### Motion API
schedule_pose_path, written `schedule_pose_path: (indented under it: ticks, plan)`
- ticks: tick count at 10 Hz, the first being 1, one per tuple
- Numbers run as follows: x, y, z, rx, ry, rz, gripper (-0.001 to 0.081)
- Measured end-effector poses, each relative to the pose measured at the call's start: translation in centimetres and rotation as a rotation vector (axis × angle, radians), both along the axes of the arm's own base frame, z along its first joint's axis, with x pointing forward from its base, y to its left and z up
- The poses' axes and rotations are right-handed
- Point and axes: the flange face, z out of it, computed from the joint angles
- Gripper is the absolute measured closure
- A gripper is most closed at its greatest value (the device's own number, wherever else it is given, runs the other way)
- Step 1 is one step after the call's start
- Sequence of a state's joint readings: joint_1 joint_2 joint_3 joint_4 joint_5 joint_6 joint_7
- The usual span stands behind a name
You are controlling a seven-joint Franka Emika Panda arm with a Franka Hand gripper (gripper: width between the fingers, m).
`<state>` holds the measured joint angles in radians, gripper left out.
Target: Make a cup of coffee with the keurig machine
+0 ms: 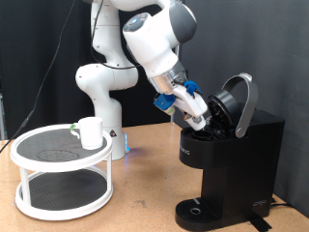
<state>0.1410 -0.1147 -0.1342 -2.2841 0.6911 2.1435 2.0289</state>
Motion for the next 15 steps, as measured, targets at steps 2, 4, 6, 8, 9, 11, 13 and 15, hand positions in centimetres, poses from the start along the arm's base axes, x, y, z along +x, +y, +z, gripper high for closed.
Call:
schedule_pose_path:
  ticks: [2, 4, 6, 8, 9, 11, 13, 15]
  plan:
    - [0.1, 0.3, -1.0, -0.002, 0.012, -0.005, 0.0448]
    - [0.1, 0.7, -1.5, -0.005, 0.013, -0.005, 0.0448]
    - [0.2, 1.0, -1.9, -0.005, 0.017, -0.004, 0.0448]
    - [0.3, 1.2, -2.1, -0.007, 0.019, -0.003, 0.0448]
    - [0.3, 1.1, -2.4, -0.008, 0.025, -0.003, 0.0376]
    - [0.3, 1.1, -3.0, -0.010, 0.036, -0.004, 0.0225]
    - [0.5, 1.1, -3.1, 0.012, 0.016, -0.006, 0.0106]
    - [0.7, 0.6, -2.1, 0.089, -0.058, -0.005, 0.0077]
